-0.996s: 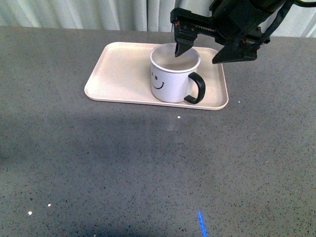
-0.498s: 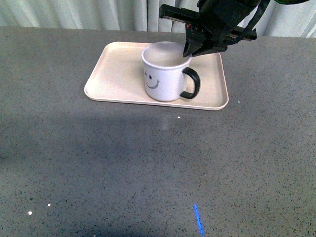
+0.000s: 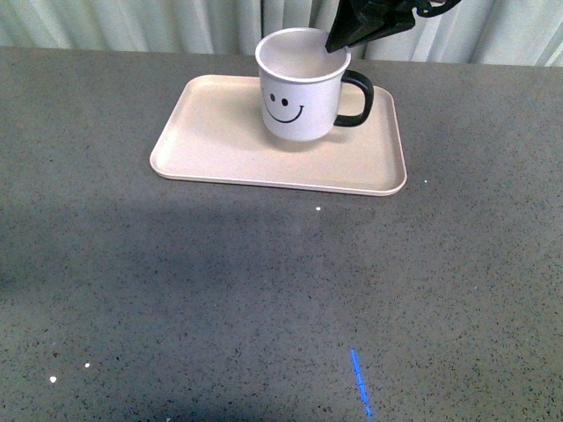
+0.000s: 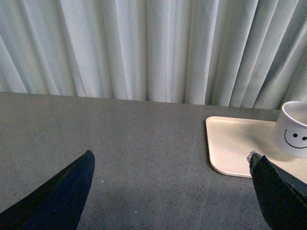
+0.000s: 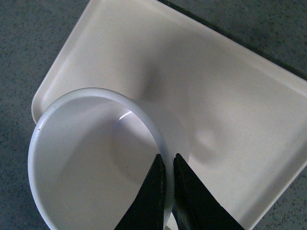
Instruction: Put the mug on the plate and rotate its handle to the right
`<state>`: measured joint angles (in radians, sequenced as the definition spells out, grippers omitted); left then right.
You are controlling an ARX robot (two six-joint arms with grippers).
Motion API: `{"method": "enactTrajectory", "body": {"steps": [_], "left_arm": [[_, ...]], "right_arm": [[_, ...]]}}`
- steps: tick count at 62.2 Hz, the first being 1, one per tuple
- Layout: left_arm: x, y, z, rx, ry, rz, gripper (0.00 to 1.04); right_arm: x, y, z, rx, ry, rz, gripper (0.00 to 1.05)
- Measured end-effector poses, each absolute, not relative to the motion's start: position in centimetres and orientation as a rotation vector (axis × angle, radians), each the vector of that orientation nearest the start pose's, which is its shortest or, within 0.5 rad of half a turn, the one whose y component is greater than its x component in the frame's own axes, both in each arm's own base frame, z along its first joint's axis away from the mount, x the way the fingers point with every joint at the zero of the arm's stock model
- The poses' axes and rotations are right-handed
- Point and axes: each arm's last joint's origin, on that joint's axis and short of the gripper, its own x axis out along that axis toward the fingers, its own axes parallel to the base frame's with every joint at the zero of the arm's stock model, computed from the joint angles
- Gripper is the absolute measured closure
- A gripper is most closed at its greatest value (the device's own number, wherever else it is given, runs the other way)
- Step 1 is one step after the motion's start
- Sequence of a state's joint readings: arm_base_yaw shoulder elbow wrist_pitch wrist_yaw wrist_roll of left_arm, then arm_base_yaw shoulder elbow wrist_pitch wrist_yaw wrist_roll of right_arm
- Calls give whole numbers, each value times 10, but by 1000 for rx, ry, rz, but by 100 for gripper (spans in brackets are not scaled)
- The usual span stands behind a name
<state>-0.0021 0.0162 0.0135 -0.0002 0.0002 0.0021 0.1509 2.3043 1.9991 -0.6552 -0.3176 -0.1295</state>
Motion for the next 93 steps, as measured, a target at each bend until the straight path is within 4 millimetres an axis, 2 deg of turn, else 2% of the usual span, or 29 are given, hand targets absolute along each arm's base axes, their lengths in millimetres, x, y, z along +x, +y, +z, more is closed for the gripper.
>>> {"method": "enactTrajectory", "body": {"steps": [10,27,45,65,80,83,90,93], "left_arm": [[98,0,167,2,3,-2,9],[98,0,167,2,3,-2,9],[98,0,167,2,3,-2,9],[98,0,167,2,3,-2,9],[98,0,167,2,3,-2,9],[98,0,167,2,3,-2,9],[98,0,167,2,3,-2,9],[98,0,167,2,3,-2,9]], "right_arm": [[500,89,198,-135,933,622,103],[506,93,187,-203,936,725,103],[507,93,182,-240,937,752,103],[511,91,169,-296,957,744,103],[515,92,169,-332,961,749,67],[516,92,172,-334,950,748,60],[518,94,191,-311,871,771,34],[516,93,198,-301,840,772,26]]}}
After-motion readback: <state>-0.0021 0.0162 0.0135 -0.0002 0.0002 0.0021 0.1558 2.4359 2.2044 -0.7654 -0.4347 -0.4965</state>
